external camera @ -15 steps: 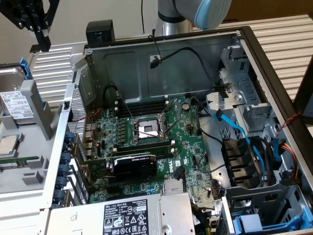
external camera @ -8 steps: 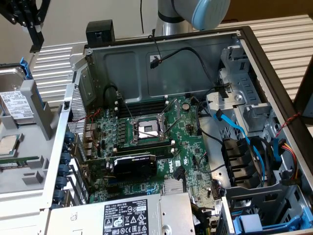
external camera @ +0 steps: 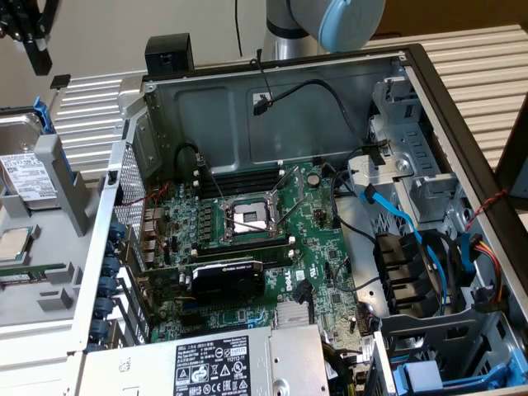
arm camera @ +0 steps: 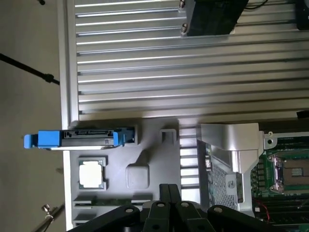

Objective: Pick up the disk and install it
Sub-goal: 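Reach for the disk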

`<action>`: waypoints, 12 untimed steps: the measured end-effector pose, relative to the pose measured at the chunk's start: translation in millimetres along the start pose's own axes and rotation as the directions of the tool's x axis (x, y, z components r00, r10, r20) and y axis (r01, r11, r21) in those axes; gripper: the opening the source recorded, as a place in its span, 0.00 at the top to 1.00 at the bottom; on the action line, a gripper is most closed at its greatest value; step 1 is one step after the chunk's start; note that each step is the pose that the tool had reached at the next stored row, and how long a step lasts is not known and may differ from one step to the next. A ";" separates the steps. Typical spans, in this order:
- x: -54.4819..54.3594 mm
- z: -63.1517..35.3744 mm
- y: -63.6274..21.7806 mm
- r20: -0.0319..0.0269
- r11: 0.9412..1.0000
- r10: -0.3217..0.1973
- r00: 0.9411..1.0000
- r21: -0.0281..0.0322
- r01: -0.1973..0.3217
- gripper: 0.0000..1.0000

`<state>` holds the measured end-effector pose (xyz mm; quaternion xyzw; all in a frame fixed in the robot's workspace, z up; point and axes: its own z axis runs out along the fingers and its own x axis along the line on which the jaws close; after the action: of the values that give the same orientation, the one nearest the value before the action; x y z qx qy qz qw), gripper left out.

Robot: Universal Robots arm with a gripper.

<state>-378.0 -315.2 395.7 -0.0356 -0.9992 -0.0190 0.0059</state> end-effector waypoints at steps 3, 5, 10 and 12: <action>13.5 0.3 -0.1 0.000 1.000 0.000 1.000 0.000 0.000 0.89; 22.6 0.4 -0.5 -0.001 1.000 0.000 1.000 0.000 0.000 0.89; 45.6 0.8 -0.5 -0.003 1.000 0.000 1.000 0.000 0.000 0.89; 54.1 1.1 1.7 -0.005 1.000 0.000 1.000 0.000 0.000 0.89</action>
<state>-431.8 -309.6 395.3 -0.0355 -0.9992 -0.0189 0.0081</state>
